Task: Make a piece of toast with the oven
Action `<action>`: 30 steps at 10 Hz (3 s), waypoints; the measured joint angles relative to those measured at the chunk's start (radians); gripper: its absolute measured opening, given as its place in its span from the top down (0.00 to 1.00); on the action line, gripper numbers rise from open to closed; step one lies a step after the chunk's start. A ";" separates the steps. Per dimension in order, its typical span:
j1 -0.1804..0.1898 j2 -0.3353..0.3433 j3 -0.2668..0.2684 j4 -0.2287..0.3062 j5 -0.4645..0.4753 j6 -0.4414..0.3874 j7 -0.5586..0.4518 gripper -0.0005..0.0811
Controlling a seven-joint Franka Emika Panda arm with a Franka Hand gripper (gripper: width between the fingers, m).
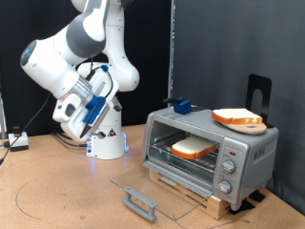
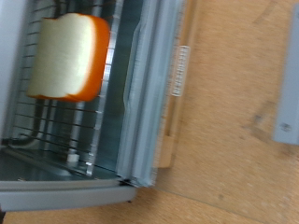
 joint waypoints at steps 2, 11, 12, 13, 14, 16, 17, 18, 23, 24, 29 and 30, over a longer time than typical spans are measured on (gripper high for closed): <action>-0.021 0.066 -0.025 0.062 -0.051 -0.049 -0.018 0.01; -0.023 0.259 -0.017 0.131 -0.178 -0.062 0.046 0.01; -0.019 0.298 -0.011 0.133 -0.179 -0.050 0.053 0.01; -0.018 0.336 -0.002 0.133 -0.175 -0.028 0.053 0.01; -0.014 0.371 0.007 0.130 -0.169 0.009 0.053 0.01; -0.009 0.394 0.013 0.134 -0.166 0.032 0.053 0.01; -0.011 0.397 0.013 0.134 -0.162 0.011 0.036 0.01; -0.013 0.406 0.013 0.129 -0.139 0.005 0.017 0.01; -0.006 0.505 0.034 0.102 -0.109 0.139 -0.010 0.01; -0.005 0.528 0.038 0.101 -0.109 0.154 -0.011 0.01; -0.001 0.578 0.109 0.050 -0.068 0.137 -0.048 0.01; 0.001 0.576 0.129 0.029 -0.052 0.129 -0.062 0.01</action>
